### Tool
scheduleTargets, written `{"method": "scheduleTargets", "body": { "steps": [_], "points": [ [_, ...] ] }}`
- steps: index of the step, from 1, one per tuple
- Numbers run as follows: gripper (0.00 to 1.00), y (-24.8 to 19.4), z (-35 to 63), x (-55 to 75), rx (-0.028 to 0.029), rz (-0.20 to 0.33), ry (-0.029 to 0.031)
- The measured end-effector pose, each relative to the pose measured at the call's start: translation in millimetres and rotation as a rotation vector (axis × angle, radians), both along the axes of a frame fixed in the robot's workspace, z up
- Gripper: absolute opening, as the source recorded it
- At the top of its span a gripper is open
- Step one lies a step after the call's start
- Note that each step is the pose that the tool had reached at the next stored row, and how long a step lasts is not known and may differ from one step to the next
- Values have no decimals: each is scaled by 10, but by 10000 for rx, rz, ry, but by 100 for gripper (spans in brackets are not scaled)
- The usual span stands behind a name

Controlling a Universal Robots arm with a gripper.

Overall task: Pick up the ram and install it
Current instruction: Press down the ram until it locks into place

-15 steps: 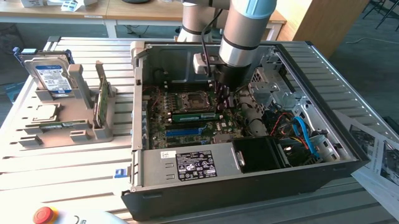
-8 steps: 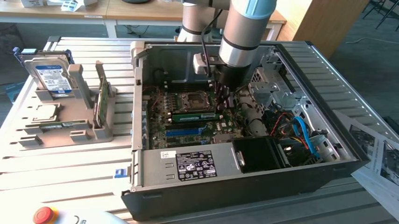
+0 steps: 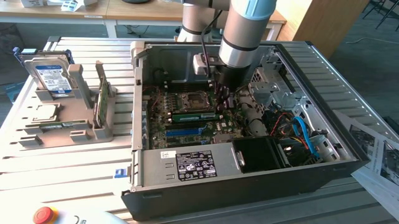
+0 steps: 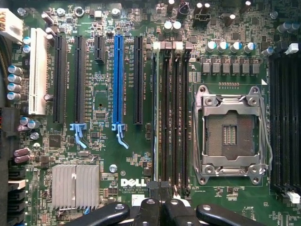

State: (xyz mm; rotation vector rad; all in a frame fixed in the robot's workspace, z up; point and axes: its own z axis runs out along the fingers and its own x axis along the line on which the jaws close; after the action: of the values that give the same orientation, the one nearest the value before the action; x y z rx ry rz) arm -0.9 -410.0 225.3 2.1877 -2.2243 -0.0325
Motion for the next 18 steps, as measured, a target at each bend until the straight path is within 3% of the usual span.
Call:
{"method": "scheduleTargets", "body": {
  "steps": [18],
  "points": [
    [11,0,-24,0,-2,0,0]
  ]
}}
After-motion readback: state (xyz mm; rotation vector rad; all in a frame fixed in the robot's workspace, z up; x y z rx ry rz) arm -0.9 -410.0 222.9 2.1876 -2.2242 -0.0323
